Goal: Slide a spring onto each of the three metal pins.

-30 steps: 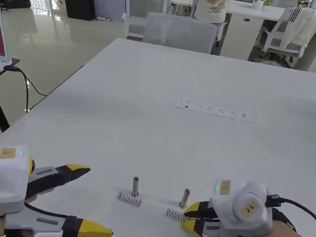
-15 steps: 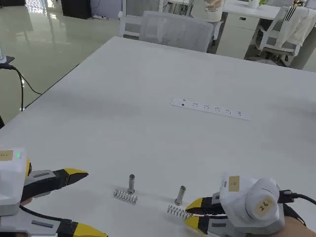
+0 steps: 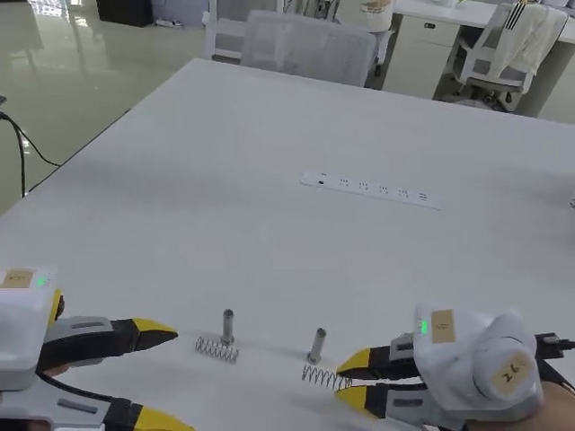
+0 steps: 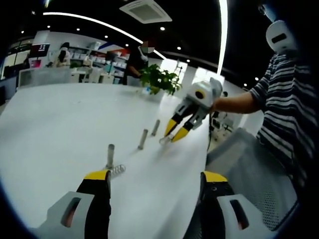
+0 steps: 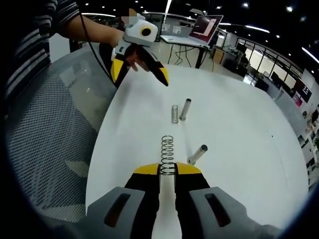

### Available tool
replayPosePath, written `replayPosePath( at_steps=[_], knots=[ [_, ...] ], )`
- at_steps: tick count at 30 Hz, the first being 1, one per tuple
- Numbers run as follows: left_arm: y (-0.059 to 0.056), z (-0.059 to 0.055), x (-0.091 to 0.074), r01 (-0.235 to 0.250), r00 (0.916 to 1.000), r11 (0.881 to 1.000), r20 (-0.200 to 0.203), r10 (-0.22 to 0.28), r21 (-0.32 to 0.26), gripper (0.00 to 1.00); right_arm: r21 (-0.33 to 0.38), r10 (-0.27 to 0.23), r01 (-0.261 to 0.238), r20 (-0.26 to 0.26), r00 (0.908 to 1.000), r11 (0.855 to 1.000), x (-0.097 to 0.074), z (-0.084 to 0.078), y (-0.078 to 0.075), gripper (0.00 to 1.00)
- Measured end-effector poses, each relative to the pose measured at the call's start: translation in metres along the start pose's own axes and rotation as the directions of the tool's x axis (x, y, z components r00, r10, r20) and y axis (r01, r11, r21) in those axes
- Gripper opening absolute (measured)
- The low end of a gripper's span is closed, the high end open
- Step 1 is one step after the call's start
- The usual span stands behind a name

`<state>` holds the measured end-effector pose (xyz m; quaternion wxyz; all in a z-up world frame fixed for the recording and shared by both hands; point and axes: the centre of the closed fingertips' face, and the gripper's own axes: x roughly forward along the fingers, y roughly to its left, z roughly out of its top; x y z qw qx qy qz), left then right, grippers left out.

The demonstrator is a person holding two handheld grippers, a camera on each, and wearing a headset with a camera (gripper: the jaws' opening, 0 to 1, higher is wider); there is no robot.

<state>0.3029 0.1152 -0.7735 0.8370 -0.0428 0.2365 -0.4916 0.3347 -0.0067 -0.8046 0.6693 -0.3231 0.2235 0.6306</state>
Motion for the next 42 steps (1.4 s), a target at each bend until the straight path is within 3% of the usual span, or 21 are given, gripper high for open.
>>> replayPosePath(
  at_steps=[13, 19, 25, 30, 42],
  knots=[
    [-0.013, 0.006, 0.034, 0.099, 0.9945, 0.994, -0.04, -0.097, 0.047, 0.55, -0.036, 0.015, -0.014, 0.013, 0.9998, 0.999, -0.005, 0.008, 0.009, 0.08],
    [-0.025, 0.005, 0.05, 0.162, 0.9852, 0.984, -0.067, -0.157, 0.071, 0.44, -0.037, 0.023, -0.022, 0.022, 0.9995, 0.999, -0.005, 0.012, 0.013, 0.08],
    [-0.023, 0.015, 0.061, 0.175, 0.9842, 0.981, -0.044, -0.171, 0.083, 0.36, -0.042, 0.035, -0.033, 0.039, 0.9986, 0.999, -0.004, 0.019, 0.018, 0.08],
    [-0.027, 0.015, 0.071, 0.207, 0.9778, 0.973, -0.054, -0.202, 0.098, 0.33, -0.042, 0.037, -0.036, 0.045, 0.9983, 0.999, -0.003, 0.024, 0.017, 0.08],
    [-0.03, 0.023, 0.09, 0.251, 0.968, 0.959, -0.036, -0.248, 0.134, 0.19, -0.038, 0.037, -0.035, 0.049, 0.9981, 0.999, -0.003, 0.026, 0.016, 0.08]
  ],
)
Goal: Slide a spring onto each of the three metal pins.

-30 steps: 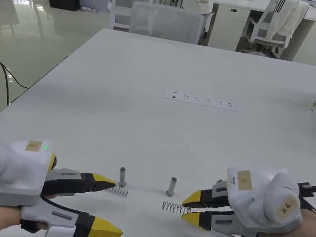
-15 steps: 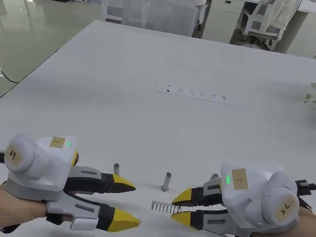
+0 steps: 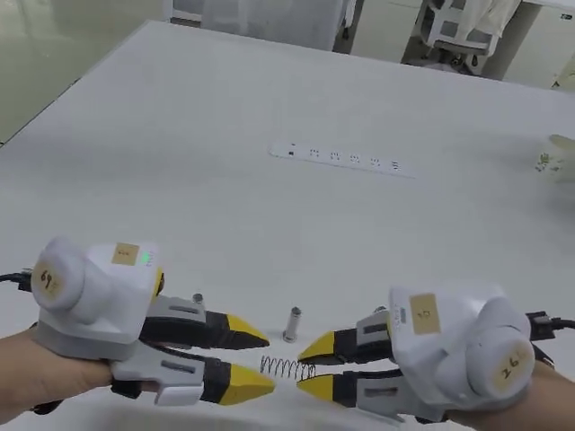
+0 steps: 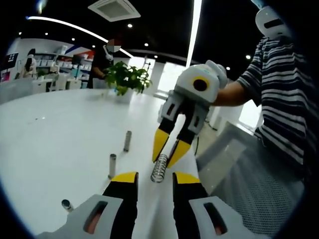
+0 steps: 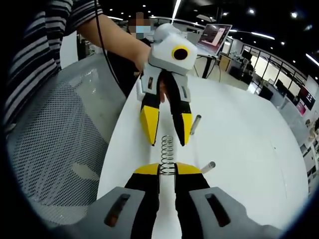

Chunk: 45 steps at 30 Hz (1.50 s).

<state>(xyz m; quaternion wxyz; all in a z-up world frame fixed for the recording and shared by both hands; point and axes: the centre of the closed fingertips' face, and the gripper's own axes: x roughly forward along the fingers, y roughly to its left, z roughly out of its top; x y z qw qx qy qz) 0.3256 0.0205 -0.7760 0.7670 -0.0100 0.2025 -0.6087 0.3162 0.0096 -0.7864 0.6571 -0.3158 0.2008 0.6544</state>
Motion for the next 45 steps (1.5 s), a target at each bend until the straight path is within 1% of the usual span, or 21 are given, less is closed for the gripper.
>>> replayPosePath(
  at_steps=[4, 7, 11, 18, 22, 26, 29, 33, 37, 45],
  knots=[
    [-0.002, 0.001, 0.004, 0.017, 0.9998, 1.0, 0.004, -0.017, 0.013, 0.15, -0.001, -0.001, 0.001, 0.003, 1.0, 1.0, -0.001, 0.001, 0.0, 0.08],
    [-0.002, 0.003, 0.006, 0.023, 0.9997, 1.0, 0.011, -0.023, 0.014, 0.14, -0.004, -0.001, 0.001, 0.004, 1.0, 1.0, -0.001, 0.002, 0.001, 0.08],
    [-0.004, 0.004, 0.009, 0.033, 0.9994, 0.999, 0.01, -0.033, 0.02, 0.12, -0.001, 0.0, 0.0, 0.011, 0.9999, 1.0, -0.002, 0.003, 0.001, 0.08],
    [-0.008, 0.005, 0.011, 0.05, 0.9986, 0.998, 0.014, -0.051, 0.031, 0.04, 0.001, -0.006, 0.006, 0.014, 0.9999, 1.0, -0.004, 0.005, 0.0, 0.08],
    [-0.009, 0.006, 0.01, 0.05, 0.9985, 0.998, 0.019, -0.051, 0.038, 0.04, 0.005, -0.005, 0.005, 0.016, 0.9999, 1.0, -0.004, 0.005, 0.0, 0.08],
    [-0.01, 0.007, 0.01, 0.057, 0.9981, 0.997, 0.022, -0.058, 0.056, 0.04, 0.01, -0.001, 0.001, 0.019, 0.9998, 1.0, -0.005, 0.006, 0.0, 0.08],
    [-0.01, 0.007, 0.01, 0.064, 0.9977, 0.996, 0.021, -0.065, 0.058, 0.03, 0.017, 0.004, -0.004, 0.022, 0.9997, 1.0, -0.005, 0.006, 0.001, 0.08],
    [-0.011, 0.006, 0.011, 0.076, 0.9969, 0.995, 0.014, -0.077, 0.067, 0.03, 0.023, 0.011, -0.011, 0.023, 0.9997, 1.0, -0.005, 0.005, 0.002, 0.08],
    [-0.011, 0.005, 0.011, 0.085, 0.9963, 0.994, 0.008, -0.086, 0.063, 0.03, 0.035, 0.012, -0.013, 0.022, 0.9997, 0.999, -0.005, 0.004, 0.003, 0.08],
    [-0.016, 0.0, 0.013, 0.11, 0.9939, 0.992, -0.006, -0.11, 0.057, 0.03, 0.061, 0.031, -0.032, 0.027, 0.9992, 0.998, -0.004, -0.001, 0.009, 0.09]
  ],
)
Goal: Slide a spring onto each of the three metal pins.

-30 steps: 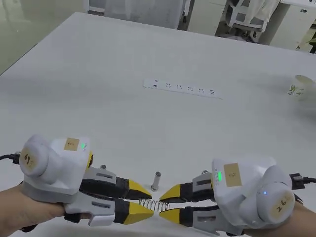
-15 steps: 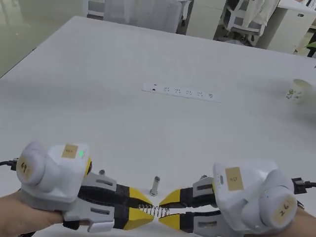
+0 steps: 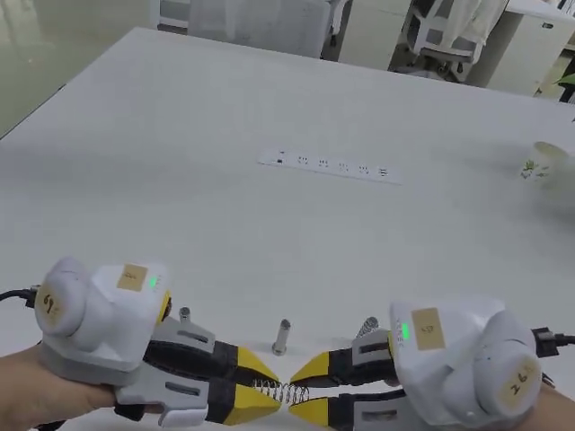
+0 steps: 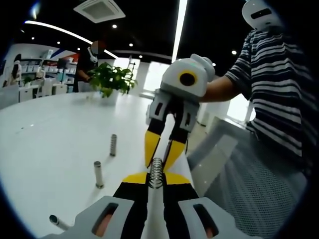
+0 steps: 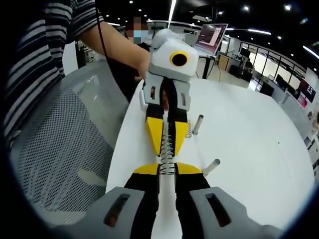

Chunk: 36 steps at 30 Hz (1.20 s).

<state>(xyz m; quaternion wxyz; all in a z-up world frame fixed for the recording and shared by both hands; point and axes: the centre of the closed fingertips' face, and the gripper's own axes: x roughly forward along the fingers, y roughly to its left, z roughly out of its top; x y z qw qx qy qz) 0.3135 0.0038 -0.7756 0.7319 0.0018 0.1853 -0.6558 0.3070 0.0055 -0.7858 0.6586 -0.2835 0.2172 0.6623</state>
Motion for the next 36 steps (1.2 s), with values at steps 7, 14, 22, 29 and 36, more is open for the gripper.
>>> replayPosePath(
  at_steps=[7, 14, 22, 29, 36],
  knots=[
    [-0.001, -0.003, 0.001, 0.009, 0.9999, 1.0, -0.005, -0.009, -0.007, 0.03, 0.025, 0.006, -0.006, -0.001, 1.0, 1.0, -0.001, -0.006, 0.002, 0.09],
    [-0.001, -0.003, 0.001, 0.009, 0.9999, 1.0, -0.007, -0.009, -0.012, 0.03, 0.028, 0.005, -0.005, 0.001, 1.0, 1.0, 0.0, -0.005, 0.002, 0.07],
    [0.0, -0.006, 0.002, 0.004, 0.9999, 1.0, -0.014, -0.004, -0.008, 0.03, -0.011, -0.014, 0.014, 0.009, 0.9999, 1.0, -0.009, 0.004, -0.002, 0.07],
    [0.0, -0.007, 0.003, 0.004, 0.9998, 1.0, -0.021, -0.004, 0.003, 0.03, -0.06, -0.013, 0.014, 0.019, 0.9997, 0.998, -0.014, 0.017, -0.001, 0.07],
    [-0.002, -0.011, 0.004, 0.008, 0.9992, 1.0, -0.039, -0.007, 0.013, 0.03, -0.073, -0.001, 0.004, 0.045, 0.999, 0.997, -0.015, 0.028, 0.003, 0.07]
  ],
)
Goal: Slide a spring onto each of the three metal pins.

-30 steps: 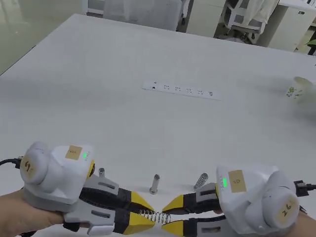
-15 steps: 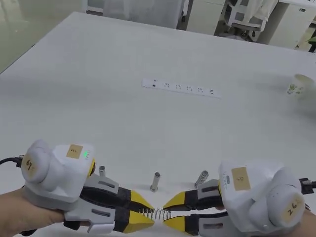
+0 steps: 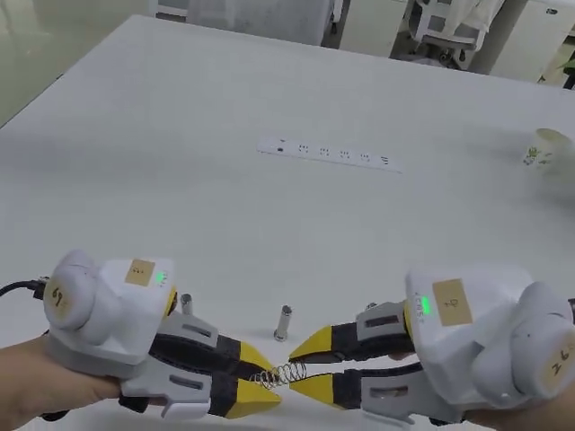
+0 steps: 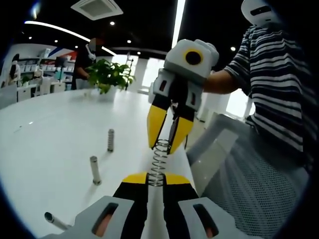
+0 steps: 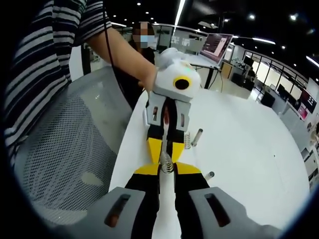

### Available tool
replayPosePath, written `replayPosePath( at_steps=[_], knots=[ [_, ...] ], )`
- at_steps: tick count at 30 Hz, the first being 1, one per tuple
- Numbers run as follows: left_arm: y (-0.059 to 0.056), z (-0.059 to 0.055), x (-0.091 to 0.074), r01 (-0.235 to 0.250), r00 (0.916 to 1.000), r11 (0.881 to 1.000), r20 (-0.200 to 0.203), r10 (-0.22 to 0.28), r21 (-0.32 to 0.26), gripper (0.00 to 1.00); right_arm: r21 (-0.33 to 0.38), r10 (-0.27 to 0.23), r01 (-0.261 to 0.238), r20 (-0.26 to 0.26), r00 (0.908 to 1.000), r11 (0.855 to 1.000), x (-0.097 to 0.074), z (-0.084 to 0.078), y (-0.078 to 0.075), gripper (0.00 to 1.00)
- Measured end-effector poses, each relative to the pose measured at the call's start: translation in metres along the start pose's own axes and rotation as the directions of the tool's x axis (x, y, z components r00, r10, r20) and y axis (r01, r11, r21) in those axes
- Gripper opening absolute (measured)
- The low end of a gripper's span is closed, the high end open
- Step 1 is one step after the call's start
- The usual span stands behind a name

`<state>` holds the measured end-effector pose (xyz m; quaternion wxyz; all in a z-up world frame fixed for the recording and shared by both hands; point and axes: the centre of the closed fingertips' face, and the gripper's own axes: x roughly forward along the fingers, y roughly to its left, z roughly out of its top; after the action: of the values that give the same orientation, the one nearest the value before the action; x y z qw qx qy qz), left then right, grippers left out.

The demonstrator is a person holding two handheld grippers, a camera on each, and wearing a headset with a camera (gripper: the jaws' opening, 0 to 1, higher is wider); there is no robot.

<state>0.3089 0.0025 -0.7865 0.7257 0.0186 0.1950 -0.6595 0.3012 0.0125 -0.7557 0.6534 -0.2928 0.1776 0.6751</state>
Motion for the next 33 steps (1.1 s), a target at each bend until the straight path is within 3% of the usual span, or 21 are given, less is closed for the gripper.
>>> replayPosePath(
  at_steps=[19, 33],
  knots=[
    [0.0, 0.006, 0.006, -0.003, 0.9999, 0.999, -0.017, 0.003, 0.041, 0.03, -0.026, -0.005, 0.007, 0.07, 0.9975, 1.0, 0.011, 0.029, -0.002, 0.07],
    [-0.004, 0.007, 0.006, -0.005, 0.9994, 0.998, -0.033, 0.007, 0.057, 0.04, -0.018, -0.013, 0.015, 0.087, 0.9961, 1.0, 0.01, 0.032, 0.0, 0.07]
  ],
)
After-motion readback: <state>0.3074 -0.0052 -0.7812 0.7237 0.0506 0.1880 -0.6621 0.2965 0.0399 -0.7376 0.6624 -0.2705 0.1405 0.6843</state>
